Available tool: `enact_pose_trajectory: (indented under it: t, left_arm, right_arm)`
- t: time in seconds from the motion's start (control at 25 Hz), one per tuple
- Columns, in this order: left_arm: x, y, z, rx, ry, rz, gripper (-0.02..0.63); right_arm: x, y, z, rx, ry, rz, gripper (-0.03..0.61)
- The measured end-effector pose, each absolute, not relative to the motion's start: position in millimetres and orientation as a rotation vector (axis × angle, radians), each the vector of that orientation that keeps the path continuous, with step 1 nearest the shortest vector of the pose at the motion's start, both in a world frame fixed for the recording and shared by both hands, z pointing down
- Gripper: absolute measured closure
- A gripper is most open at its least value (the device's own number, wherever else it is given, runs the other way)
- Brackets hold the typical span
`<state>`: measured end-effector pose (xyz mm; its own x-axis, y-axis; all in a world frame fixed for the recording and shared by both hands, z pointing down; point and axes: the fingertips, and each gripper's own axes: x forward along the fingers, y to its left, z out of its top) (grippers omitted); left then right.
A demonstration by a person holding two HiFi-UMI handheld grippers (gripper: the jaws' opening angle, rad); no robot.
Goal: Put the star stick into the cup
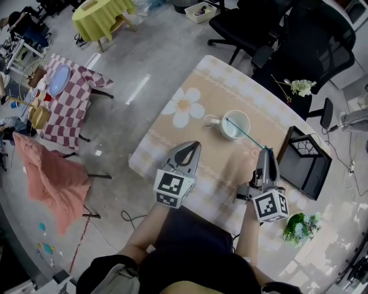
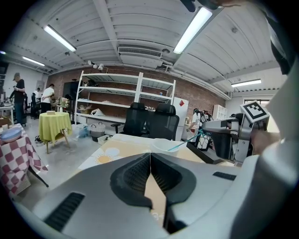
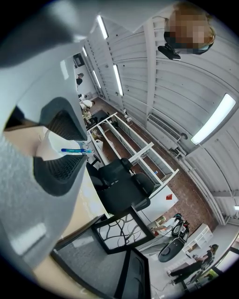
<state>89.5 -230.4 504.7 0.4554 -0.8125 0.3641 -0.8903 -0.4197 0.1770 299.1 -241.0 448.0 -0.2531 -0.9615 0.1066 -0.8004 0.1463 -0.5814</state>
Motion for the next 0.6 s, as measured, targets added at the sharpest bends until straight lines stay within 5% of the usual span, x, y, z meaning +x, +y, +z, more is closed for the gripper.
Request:
enact_pose_trajectory:
  t: [0.24, 0.6]
  left_arm:
    - [94, -227, 506, 2.379, -1.417, 0.34, 0.601]
    - [110, -224, 499, 2.434, -1.357, 0.348, 0.601]
  right_arm:
    - [299, -238, 448, -1.707, 2.141, -0.8, 0.416]
    - [316, -226, 442, -1.762, 2.087, -0.77, 0.412]
